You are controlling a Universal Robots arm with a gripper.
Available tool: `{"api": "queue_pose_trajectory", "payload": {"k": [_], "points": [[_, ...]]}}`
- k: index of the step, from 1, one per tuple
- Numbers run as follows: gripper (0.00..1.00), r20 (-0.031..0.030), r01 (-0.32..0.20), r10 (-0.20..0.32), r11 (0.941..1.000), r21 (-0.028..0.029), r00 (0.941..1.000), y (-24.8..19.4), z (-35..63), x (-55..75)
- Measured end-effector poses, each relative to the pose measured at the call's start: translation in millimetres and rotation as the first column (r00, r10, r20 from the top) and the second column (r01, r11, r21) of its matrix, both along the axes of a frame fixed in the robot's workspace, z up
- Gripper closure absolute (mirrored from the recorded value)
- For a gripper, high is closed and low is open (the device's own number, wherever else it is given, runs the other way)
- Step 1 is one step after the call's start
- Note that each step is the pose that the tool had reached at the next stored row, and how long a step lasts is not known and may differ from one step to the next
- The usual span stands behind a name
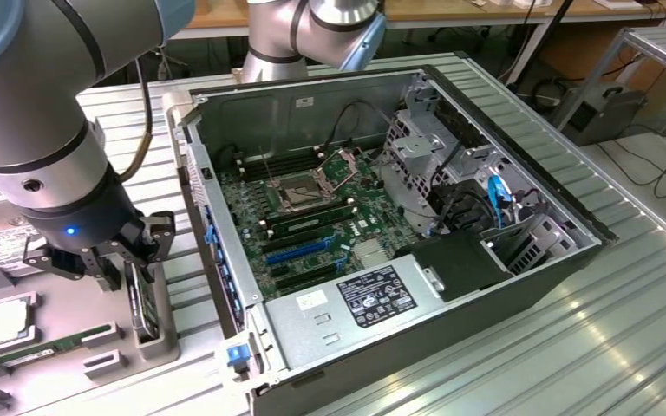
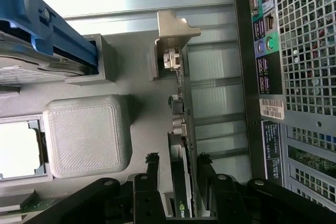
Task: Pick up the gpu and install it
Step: 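Pick up the gpu and move the gpu toward the slot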
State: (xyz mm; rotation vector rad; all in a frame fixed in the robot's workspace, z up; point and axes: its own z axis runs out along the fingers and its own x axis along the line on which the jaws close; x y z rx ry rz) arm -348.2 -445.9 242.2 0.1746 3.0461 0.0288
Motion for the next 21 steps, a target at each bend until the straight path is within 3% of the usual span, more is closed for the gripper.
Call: {"api": "queue_pose_trajectory", "payload": {"k": [6,8,18,20,21], "points": [[0.59,0.0005,-0.007,0.007,1.0000,-0.0027,1.0000,0.6,-0.8,0.0],[0.72,0.0002,-0.010,0.010,0.9999,-0.0044,0.9999,0.5,-0.8,0.1],[0.73,0.0001,-0.040,0.040,0.9992,-0.0050,0.9992,0.6,-0.9,1.4],[0.73,-0.0008,-0.056,0.056,0.9984,-0.0049,0.9984,0.6,-0.9,2.8],[0.74,-0.0040,-0.074,0.073,0.9973,-0.0048,0.9973,0.6,-0.8,6.2]]}}
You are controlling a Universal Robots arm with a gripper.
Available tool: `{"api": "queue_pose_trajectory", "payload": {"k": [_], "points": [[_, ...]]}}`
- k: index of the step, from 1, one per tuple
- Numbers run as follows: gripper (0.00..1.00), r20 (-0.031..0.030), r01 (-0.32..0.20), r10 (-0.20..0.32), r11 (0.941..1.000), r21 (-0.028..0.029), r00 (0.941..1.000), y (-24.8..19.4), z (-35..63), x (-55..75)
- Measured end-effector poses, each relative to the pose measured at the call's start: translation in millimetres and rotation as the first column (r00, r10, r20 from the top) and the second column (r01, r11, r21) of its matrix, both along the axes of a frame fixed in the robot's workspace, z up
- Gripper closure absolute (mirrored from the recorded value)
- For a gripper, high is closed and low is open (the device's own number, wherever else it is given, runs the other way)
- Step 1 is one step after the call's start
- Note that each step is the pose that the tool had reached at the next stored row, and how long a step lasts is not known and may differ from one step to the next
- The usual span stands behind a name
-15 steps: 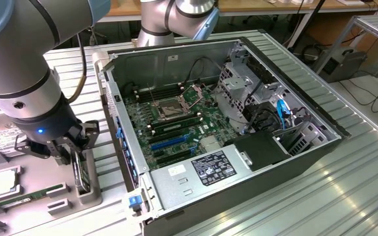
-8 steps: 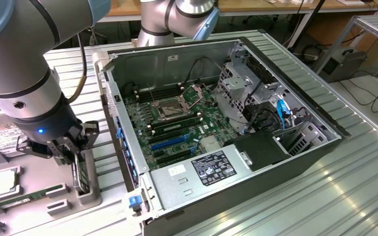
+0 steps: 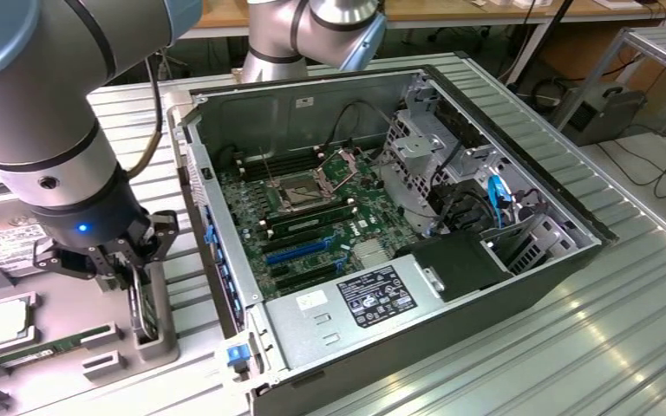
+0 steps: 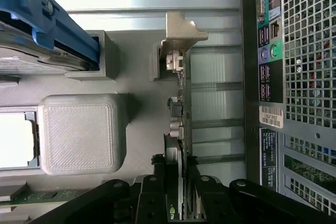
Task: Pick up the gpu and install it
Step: 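Pick up the gpu and move the gpu toward the slot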
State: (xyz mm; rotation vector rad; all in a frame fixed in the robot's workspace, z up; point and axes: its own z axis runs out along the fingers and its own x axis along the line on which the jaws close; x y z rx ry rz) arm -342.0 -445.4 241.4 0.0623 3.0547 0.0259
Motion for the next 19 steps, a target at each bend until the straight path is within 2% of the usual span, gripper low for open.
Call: {"api": "queue_pose_trajectory", "payload": {"k": [1,2,6,11,14,19], "points": [[0.74,-0.0040,-0.019,0.019,0.9998,0.0005,0.9998,0.0,0.0,4.5],[0.74,-0.0055,-0.026,0.026,0.9997,0.0022,0.9996,0.0,0.2,5.1],[0.74,-0.0076,-0.039,0.039,0.9992,0.0061,0.9992,0.0,3.6,5.5],[0.74,-0.0127,-0.043,0.043,0.9990,0.0071,0.9990,-0.1,15.6,6.2],[0.74,-0.0148,-0.043,0.043,0.9990,0.0073,0.9989,-0.2,25.6,6.6],[0.74,-0.0173,-0.043,0.043,0.9990,0.0076,0.9989,-0.4,48.0,7.0]]}}
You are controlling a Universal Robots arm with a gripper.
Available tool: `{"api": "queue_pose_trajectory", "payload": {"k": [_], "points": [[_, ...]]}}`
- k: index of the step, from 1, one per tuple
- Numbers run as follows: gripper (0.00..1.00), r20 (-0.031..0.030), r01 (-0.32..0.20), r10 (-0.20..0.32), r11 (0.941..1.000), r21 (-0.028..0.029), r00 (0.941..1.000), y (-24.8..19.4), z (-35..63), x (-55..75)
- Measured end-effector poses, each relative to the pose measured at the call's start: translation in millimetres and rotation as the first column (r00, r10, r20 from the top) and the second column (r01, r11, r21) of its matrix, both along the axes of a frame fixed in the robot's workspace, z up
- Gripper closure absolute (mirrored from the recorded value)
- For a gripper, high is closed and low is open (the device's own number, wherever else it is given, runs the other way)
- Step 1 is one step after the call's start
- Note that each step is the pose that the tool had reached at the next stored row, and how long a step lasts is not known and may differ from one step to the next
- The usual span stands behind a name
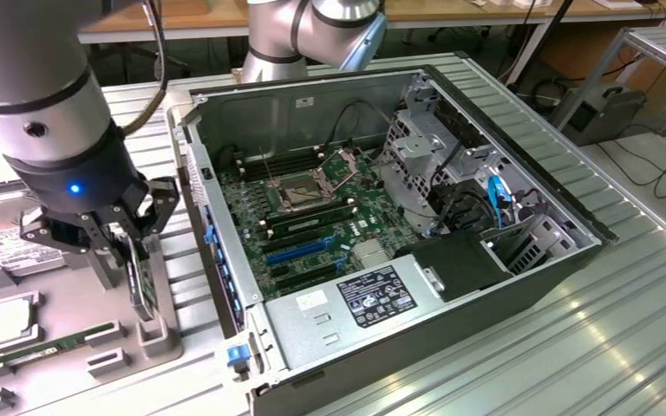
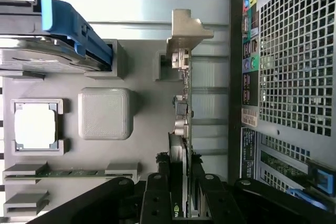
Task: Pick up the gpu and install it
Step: 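Pick up the gpu and move the gpu toward the slot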
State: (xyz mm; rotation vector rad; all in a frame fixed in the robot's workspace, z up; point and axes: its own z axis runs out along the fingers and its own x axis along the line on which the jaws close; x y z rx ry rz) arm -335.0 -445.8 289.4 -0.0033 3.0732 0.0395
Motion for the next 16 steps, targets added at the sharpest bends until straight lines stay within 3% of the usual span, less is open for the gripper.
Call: {"api": "queue_pose_trajectory", "payload": {"k": [3,6,12,16], "points": [[0.74,-0.0020,0.000,0.000,1.0000,0.0001,1.0000,-0.3,18.7,0.4],[0.74,-0.0047,0.000,0.000,1.0000,0.0002,1.0000,-1.3,44.8,2.5],[0.74,-0.0089,0.000,0.000,1.0000,0.0002,1.0000,-3.9,75.0,10.0],[0.74,-0.0136,0.000,0.000,1.0000,0.0002,0.9999,-8.5,97.3,19.1]]}}
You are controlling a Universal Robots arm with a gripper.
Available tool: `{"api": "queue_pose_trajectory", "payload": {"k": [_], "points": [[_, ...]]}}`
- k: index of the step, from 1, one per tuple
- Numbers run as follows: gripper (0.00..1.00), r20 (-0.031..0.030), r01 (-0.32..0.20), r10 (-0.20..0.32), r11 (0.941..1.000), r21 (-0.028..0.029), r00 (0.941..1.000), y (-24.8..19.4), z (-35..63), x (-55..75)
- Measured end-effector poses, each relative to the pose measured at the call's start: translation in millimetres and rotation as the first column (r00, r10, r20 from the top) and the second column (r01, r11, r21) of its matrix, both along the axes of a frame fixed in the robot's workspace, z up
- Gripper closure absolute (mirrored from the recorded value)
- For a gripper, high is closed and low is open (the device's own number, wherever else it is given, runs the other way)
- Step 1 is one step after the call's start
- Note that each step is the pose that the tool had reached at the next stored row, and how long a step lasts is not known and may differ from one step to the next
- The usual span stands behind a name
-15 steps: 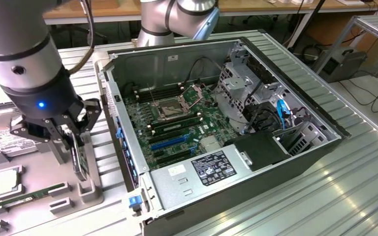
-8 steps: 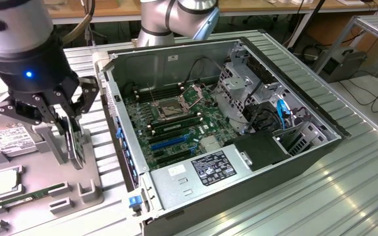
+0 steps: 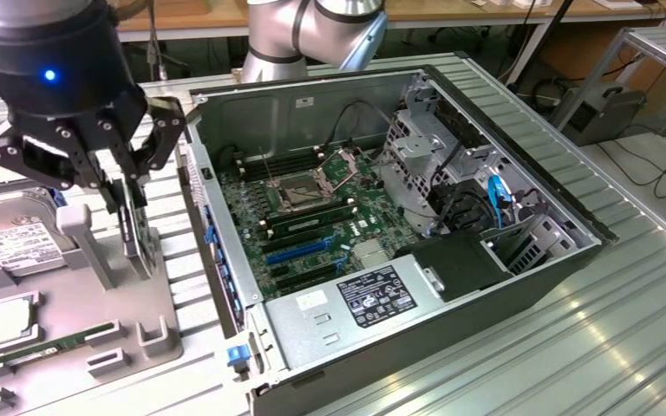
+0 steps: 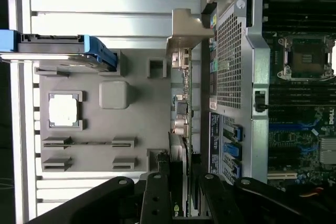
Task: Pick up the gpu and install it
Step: 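Pick up the gpu and move the gpu toward the slot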
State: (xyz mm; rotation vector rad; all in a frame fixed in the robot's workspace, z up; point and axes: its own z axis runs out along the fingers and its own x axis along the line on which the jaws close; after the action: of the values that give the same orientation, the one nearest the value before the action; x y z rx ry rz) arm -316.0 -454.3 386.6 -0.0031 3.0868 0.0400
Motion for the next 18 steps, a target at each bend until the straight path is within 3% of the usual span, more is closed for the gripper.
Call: {"api": "queue_pose_trajectory", "payload": {"k": [4,9,14,18], "points": [[0.74,-0.0077,0.000,0.000,1.0000,0.0000,1.0000,-6.7,23.6,14.2],[0.74,-0.0249,0.000,0.000,1.0000,0.0006,0.9997,-13.3,56.2,41.2],[0.74,-0.0382,0.000,0.000,1.0000,0.0011,0.9993,-14.4,69.1,63.8],[0.74,-0.0428,0.000,0.000,1.0000,0.0021,0.9991,-14.6,70.2,82.4]]}}
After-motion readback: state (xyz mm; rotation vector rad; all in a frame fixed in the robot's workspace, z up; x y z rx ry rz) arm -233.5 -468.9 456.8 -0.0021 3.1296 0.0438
